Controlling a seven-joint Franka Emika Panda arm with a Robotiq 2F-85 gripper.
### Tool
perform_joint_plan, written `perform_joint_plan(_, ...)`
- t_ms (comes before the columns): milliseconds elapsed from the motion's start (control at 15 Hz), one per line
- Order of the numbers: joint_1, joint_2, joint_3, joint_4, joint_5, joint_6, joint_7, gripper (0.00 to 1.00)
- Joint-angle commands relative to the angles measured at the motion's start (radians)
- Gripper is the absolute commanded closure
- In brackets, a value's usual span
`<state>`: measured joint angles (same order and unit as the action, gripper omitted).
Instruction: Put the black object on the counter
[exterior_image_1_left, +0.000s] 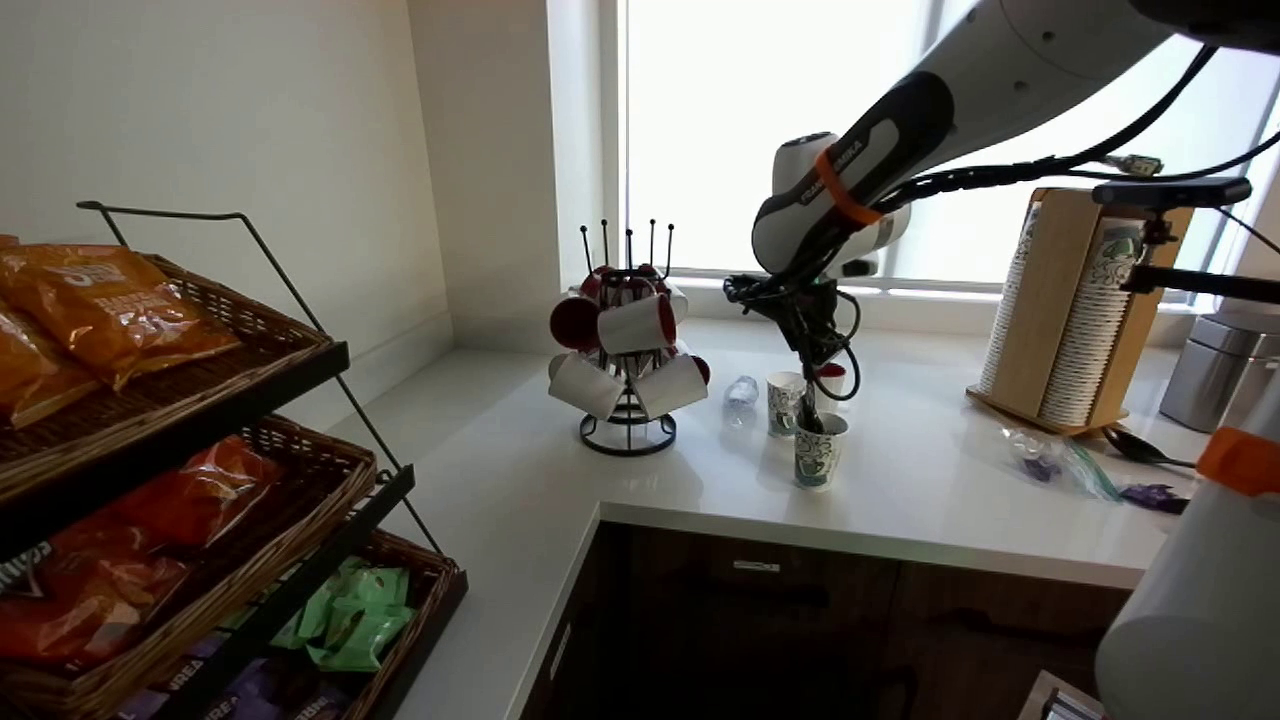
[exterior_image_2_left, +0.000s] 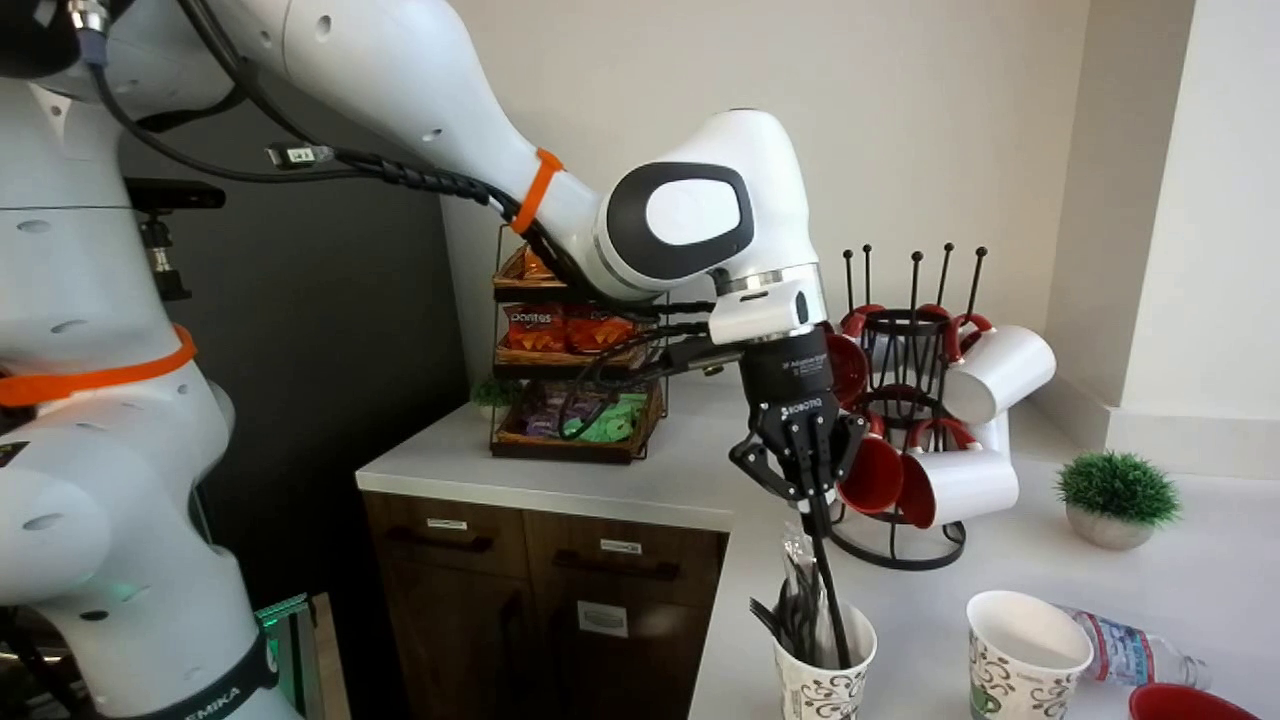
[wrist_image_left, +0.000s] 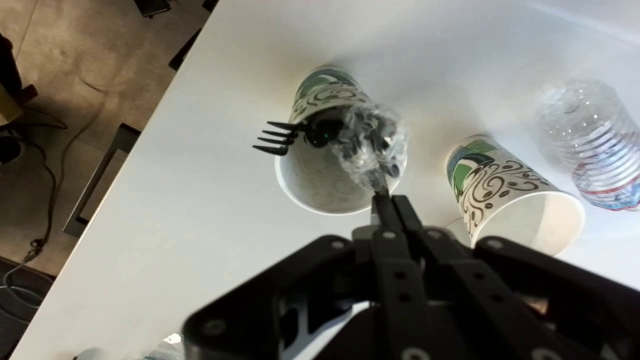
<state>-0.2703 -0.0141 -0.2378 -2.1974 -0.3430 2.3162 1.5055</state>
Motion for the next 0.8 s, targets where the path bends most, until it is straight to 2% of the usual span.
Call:
perform_joint_plan(0, 0.005, -0.04, -0.003, 0.0, 0.035, -0.044, -0.014, 0.99)
perform_joint_plan(400, 0.004, -0.099, 0.008, 0.007, 0.066, -0.149, -0.072, 0.99)
perform_joint_plan(733, -0.002, -0.128, 0.014, 0.015, 0.077, -0.177, -0.065, 0.99)
